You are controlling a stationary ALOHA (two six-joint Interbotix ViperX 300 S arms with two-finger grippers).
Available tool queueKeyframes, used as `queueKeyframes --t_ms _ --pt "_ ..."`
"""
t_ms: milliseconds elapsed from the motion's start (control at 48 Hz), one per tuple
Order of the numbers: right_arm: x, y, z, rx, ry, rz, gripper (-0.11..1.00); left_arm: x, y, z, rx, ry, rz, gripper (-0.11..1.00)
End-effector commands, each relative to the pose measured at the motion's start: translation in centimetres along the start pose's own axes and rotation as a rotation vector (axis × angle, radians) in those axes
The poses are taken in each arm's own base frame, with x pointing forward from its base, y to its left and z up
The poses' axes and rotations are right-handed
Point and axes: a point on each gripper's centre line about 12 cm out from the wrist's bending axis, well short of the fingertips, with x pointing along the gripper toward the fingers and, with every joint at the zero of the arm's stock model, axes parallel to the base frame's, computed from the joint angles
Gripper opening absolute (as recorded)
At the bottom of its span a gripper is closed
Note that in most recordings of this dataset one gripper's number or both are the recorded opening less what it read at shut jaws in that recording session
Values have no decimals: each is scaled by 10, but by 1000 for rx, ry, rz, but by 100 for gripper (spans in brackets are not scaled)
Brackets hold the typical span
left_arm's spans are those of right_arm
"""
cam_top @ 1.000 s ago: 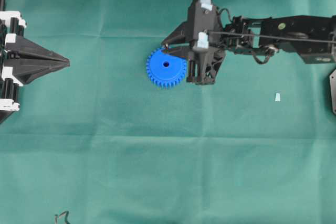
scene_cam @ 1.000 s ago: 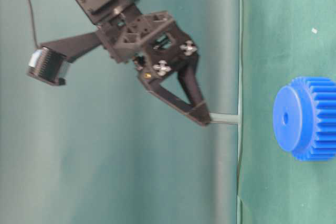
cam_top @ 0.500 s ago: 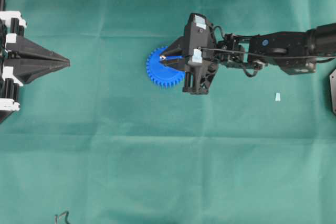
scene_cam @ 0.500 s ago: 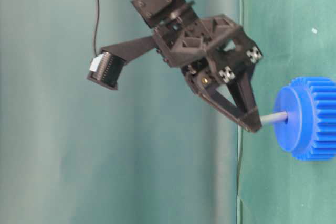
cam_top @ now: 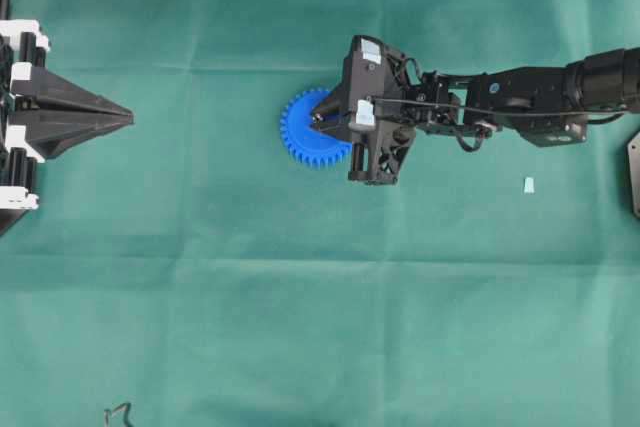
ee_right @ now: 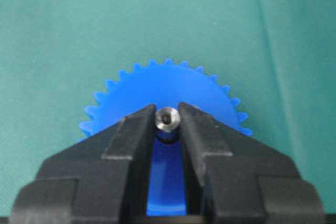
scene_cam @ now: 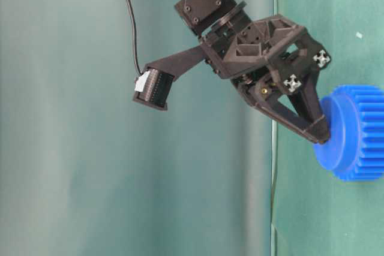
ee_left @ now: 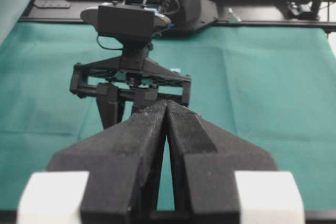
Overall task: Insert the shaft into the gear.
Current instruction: 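Lower the shaft into the gear's center hole with the right gripper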
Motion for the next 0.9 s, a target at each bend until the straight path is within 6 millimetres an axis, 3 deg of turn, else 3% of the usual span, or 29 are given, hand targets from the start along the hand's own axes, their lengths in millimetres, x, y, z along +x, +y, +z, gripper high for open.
queueKeyframes --t_ms 0,542,604,771,875 --pt "-2 1 8 1 -26 3 17 2 1 11 5 -26 6 0" --pt "-1 3 8 4 -13 6 19 2 1 11 3 -23 6 0" --pt "-1 3 8 9 -16 6 33 2 1 11 2 -23 6 0" --pt "-1 3 9 18 -22 6 81 2 1 10 2 -21 6 0" --pt "-1 3 10 19 -26 6 97 2 1 10 0 -15 6 0"
